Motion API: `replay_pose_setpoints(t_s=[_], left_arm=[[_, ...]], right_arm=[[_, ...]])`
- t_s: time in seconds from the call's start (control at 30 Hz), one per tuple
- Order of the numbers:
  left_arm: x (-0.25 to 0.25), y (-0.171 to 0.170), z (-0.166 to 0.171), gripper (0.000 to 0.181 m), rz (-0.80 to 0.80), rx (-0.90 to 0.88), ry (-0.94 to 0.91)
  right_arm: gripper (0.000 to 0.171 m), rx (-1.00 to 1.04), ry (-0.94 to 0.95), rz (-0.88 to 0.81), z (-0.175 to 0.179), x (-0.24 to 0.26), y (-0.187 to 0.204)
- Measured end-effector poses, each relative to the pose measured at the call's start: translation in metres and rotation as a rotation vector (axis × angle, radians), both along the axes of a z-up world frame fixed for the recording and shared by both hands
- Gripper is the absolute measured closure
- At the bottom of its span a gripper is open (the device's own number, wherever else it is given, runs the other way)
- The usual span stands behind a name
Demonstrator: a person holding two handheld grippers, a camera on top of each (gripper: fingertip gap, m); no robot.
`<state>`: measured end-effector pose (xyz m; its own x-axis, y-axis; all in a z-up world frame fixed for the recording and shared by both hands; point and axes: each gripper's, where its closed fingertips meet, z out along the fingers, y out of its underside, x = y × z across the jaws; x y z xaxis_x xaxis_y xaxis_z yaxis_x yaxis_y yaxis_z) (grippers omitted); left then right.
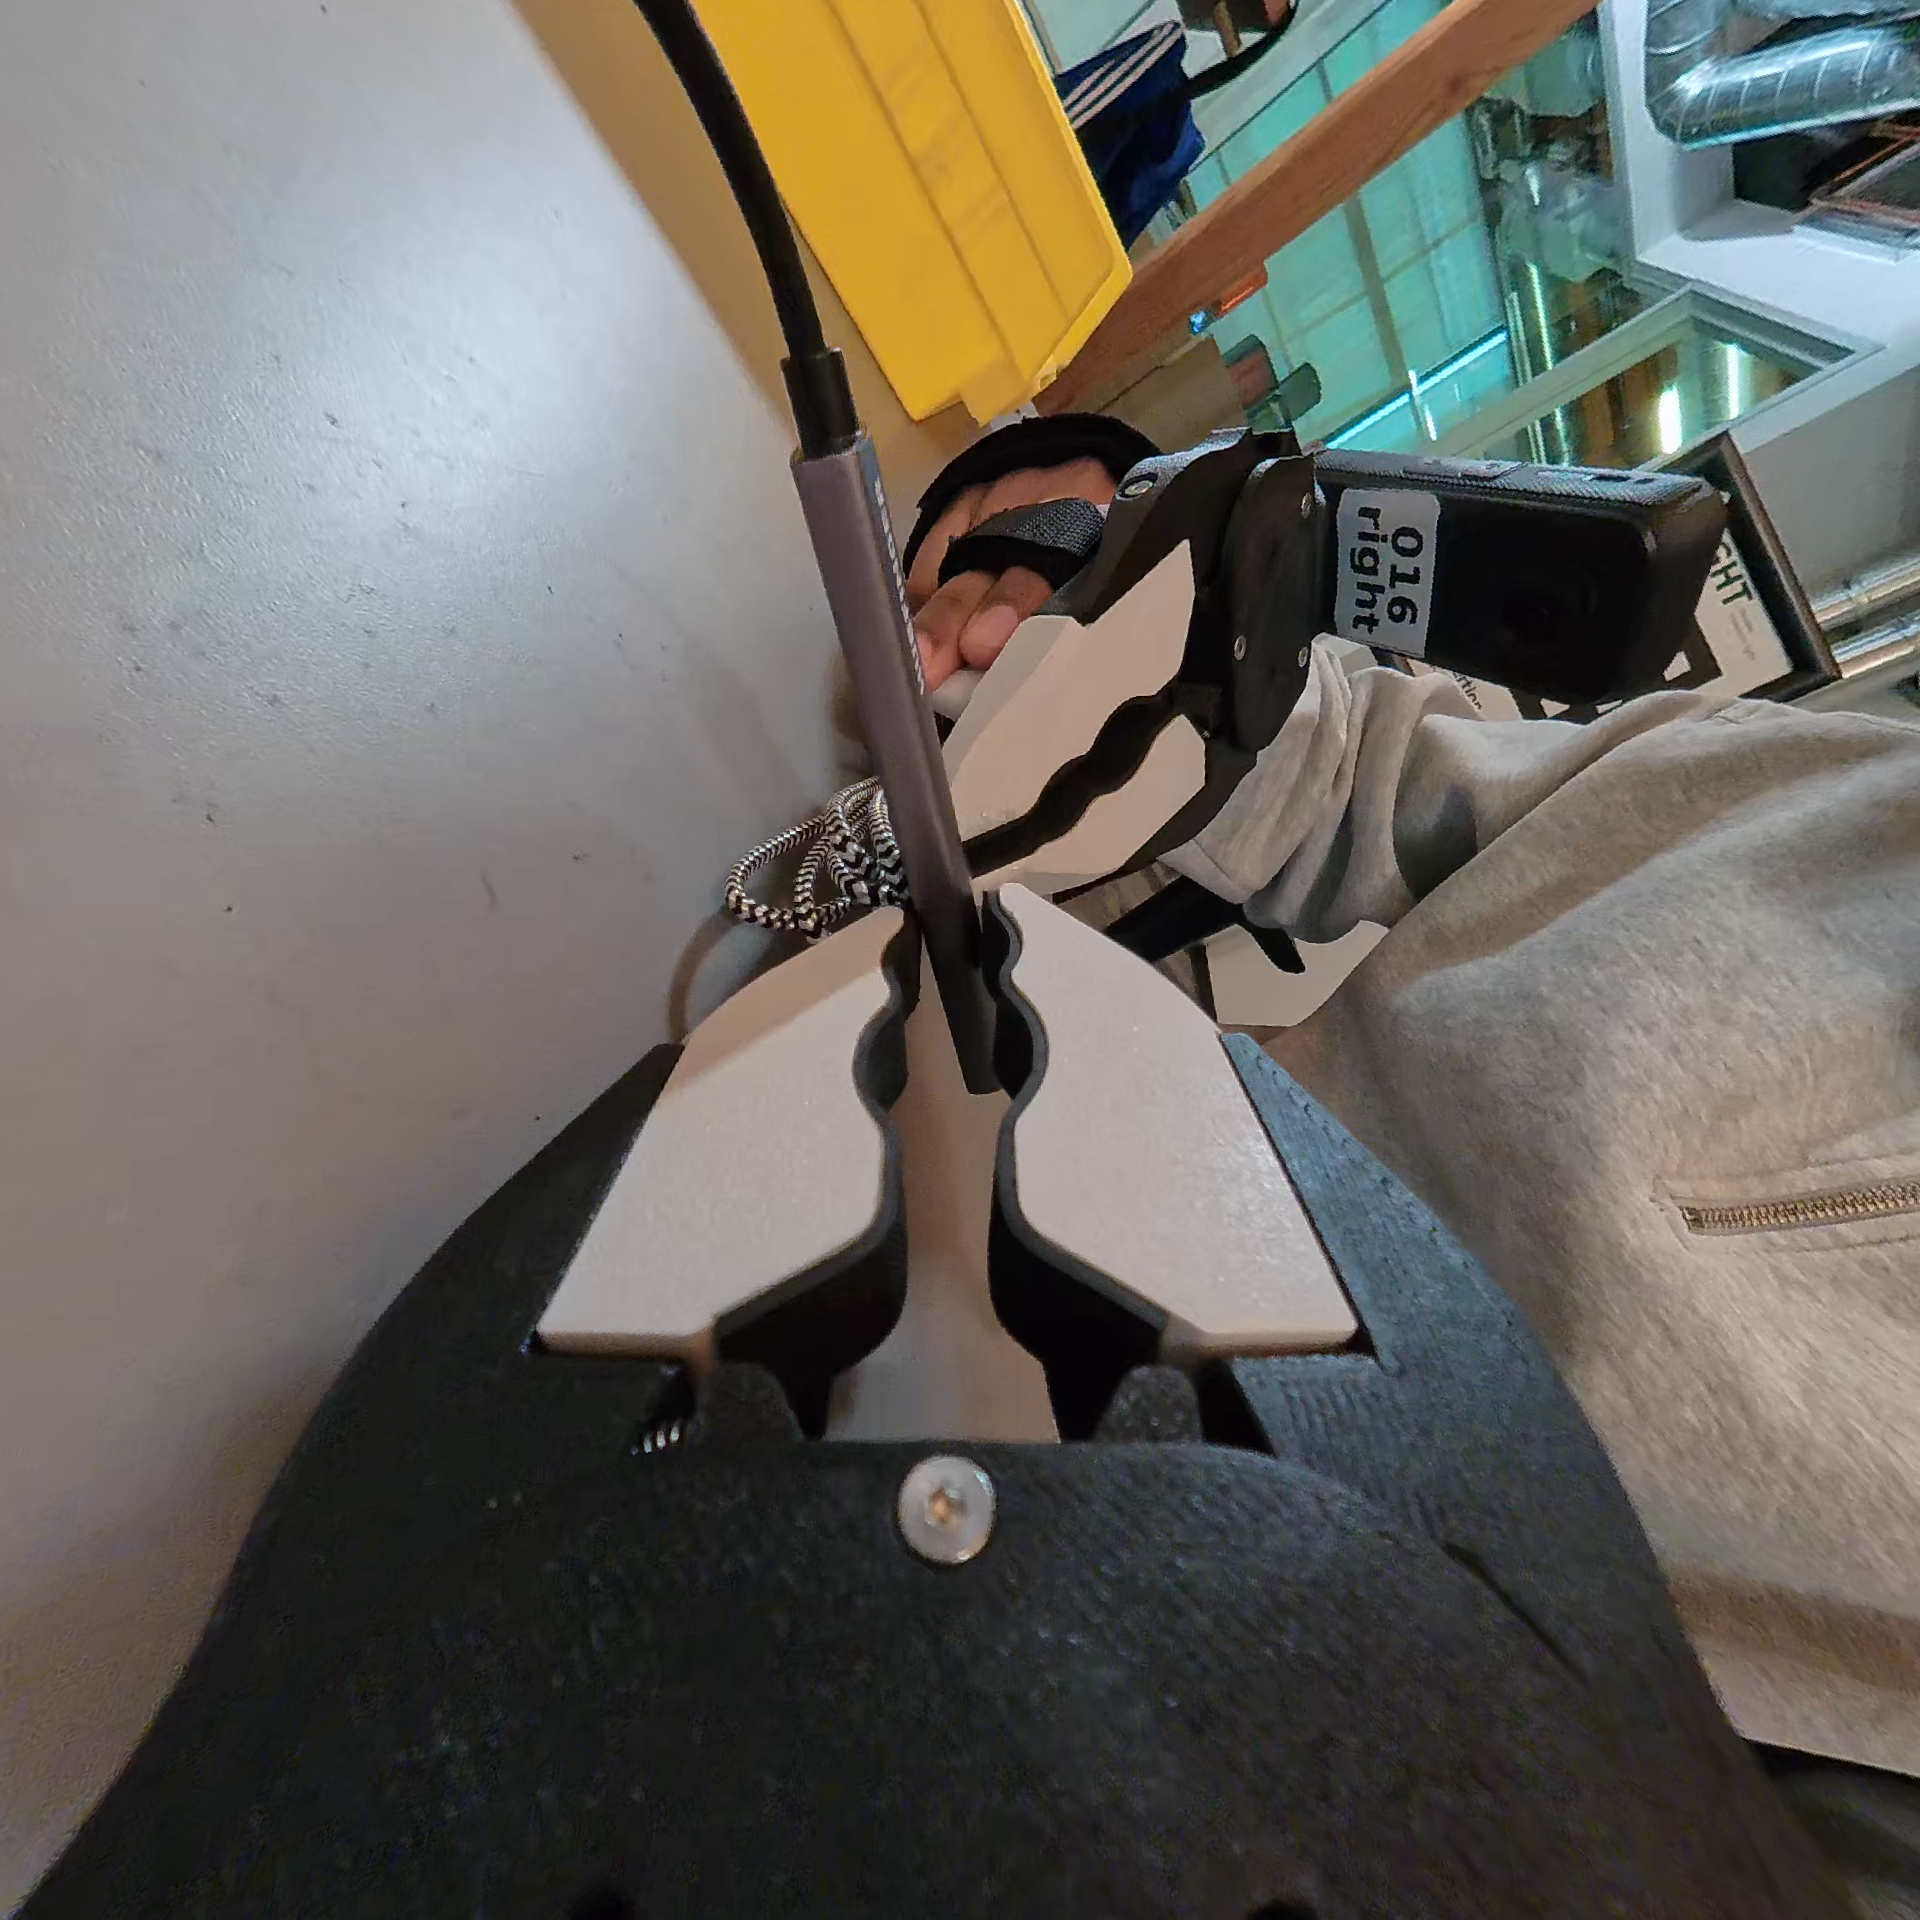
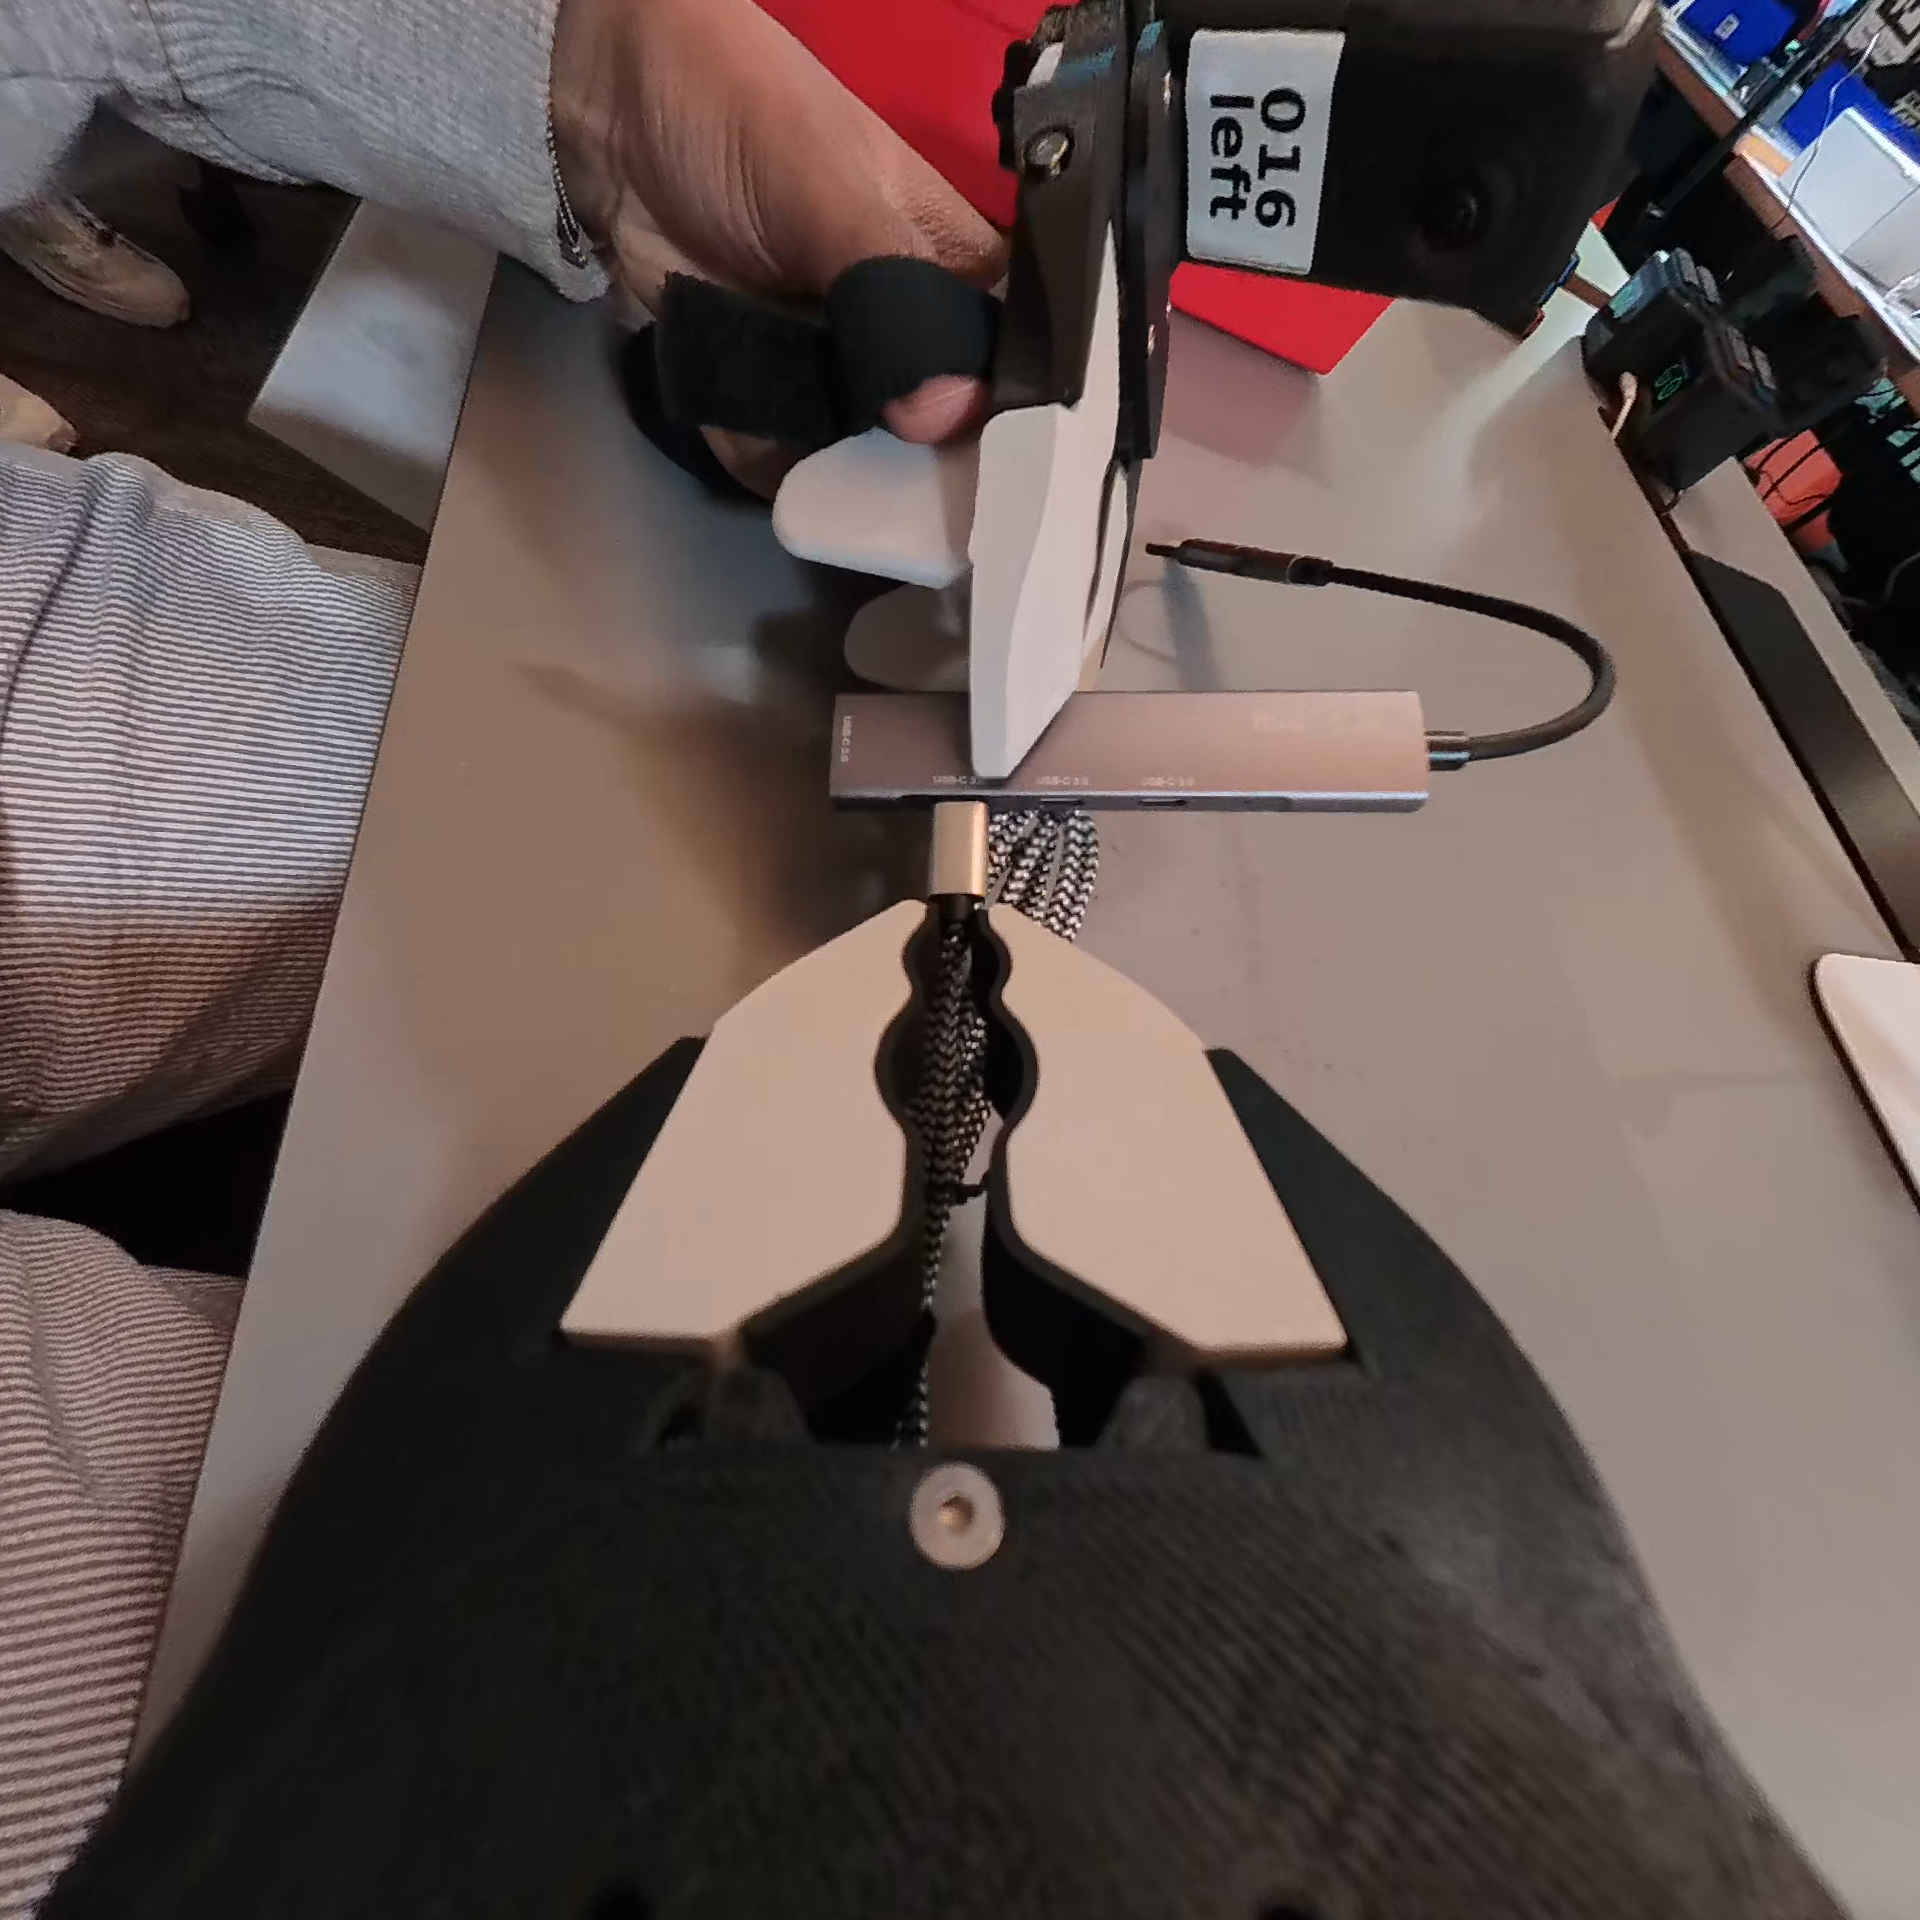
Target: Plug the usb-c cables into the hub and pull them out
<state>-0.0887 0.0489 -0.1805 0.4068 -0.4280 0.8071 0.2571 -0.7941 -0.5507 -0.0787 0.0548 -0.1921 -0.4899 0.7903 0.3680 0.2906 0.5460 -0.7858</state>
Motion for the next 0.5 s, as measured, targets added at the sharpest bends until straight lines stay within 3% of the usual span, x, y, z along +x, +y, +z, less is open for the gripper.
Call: replay_pose_setpoints(t_s=[0.33,0.5], left_arm=[[-0.018,0.01,0.012,0.157,0.122,0.042,-0.095],[-0.011,0.008,0.005,0.167,0.085,0.004,-0.052]], right_arm=[[0.166,0.063,-0.023,-0.007,-0.008,-0.001,0.0],[0.166,0.071,-0.018,-0.001,-0.009,-0.001,-0.001]])
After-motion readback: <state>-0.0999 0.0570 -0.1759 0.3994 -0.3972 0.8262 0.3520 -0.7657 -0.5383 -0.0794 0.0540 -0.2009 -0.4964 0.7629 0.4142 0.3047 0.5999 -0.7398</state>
